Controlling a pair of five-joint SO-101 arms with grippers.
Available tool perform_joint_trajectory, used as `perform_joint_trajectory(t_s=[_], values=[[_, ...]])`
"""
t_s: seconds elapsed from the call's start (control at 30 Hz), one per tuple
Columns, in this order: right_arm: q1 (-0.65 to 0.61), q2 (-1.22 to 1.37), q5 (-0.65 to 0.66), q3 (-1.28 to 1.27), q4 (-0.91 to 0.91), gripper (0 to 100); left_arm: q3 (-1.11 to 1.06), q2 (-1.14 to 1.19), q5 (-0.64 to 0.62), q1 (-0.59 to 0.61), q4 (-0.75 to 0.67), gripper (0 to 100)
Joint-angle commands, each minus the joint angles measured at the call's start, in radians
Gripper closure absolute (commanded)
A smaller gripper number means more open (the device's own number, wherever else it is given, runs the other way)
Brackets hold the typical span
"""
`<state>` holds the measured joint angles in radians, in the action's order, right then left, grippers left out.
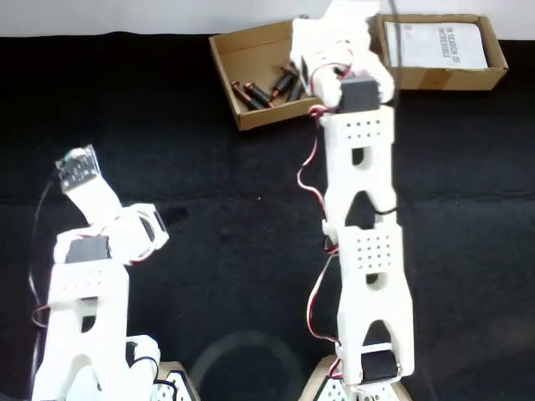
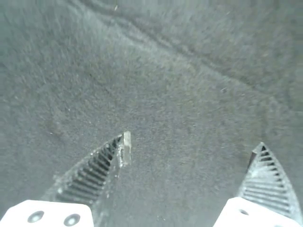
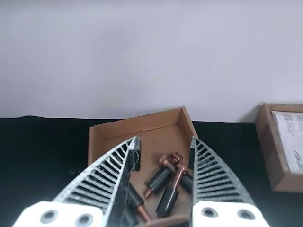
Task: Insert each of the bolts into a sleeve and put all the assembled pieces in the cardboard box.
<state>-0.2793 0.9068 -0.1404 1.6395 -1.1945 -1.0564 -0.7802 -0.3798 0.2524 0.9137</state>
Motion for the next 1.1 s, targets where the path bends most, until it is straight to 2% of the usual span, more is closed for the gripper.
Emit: perform_joint_trajectory(t_s=[0.0,0.23,0.4,0.5,0.6,0.7,0.8,1.07], values=[[0.010,-0.206,-0.031,0.127,-0.185,85.1,0.182,-0.012,-0.003,0.002,0.149,62],[-0.031,-0.473,-0.043,0.127,-0.573,85.1,0.453,-0.016,0.002,-0.036,0.433,62],[-0.021,-0.654,-0.061,0.124,-0.572,85.1,0.634,-0.018,0.005,-0.113,0.646,62],[-0.021,-0.794,-0.061,0.035,-0.572,85.1,0.745,-0.033,0.005,-0.128,0.755,62],[-0.044,-0.981,-0.061,-0.176,-0.572,85.1,0.805,-0.122,0.064,-0.133,0.787,62],[-0.068,-1.191,-0.063,-0.464,-0.572,85.1,0.803,-0.265,0.146,-0.133,0.783,62],[-0.074,-1.383,-0.063,-0.774,-0.568,85.1,0.797,-0.383,0.173,-0.133,0.783,62],[-0.074,-1.787,-0.063,-1.517,-0.564,85.1,0.539,-0.604,0.175,-0.133,0.769,62]])
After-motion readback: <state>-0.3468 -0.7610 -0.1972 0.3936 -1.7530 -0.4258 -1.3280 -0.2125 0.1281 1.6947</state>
